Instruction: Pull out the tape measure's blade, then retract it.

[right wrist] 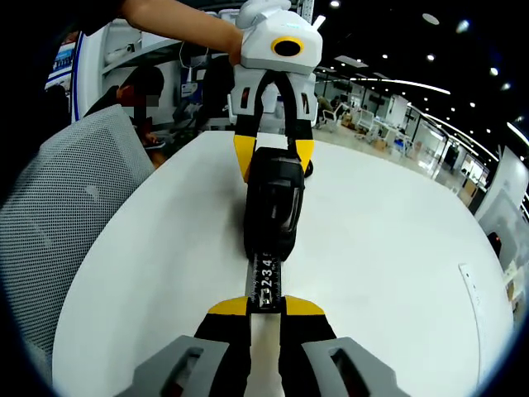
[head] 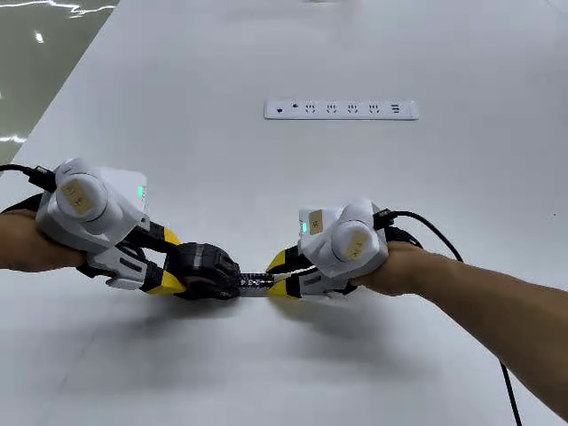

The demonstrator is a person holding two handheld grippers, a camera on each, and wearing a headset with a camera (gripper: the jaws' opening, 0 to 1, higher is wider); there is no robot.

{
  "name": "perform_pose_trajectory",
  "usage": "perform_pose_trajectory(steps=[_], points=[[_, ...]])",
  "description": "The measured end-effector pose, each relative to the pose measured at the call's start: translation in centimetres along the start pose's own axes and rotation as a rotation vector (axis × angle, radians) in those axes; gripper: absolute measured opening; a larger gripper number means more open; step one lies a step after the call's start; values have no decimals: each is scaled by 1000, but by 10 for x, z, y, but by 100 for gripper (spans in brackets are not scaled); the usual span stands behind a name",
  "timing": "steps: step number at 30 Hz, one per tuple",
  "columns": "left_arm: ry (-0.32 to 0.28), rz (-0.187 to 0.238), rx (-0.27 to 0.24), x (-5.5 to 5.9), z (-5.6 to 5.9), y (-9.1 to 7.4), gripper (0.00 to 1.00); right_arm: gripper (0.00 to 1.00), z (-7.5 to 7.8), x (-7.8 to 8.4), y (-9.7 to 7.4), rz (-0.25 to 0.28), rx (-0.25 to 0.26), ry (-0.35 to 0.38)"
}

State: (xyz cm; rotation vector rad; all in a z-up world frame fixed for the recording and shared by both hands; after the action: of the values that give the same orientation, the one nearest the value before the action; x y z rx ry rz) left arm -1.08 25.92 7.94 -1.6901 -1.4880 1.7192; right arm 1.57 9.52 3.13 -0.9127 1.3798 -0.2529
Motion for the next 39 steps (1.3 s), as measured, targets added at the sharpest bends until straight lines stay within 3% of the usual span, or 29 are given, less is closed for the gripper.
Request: perform_pose_trajectory(steps=[39], points=[[-10,-18,3,-1,0,0,23,8,-9,25,-30,-32,23,26]])
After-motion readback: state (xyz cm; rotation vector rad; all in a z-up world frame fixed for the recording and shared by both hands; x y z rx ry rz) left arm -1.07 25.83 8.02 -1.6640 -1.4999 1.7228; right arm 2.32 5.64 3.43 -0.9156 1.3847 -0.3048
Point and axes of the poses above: the centre of the closed fingertips' face, and the gripper's own axes: y roughly forward along the fingers, z roughly to its right, x roughly out of its underside, the point moved 6 cm from there along -y, roughly backward along the fingers, and after that the axes turned 15 degrees about -x, right-handed, at the moved point
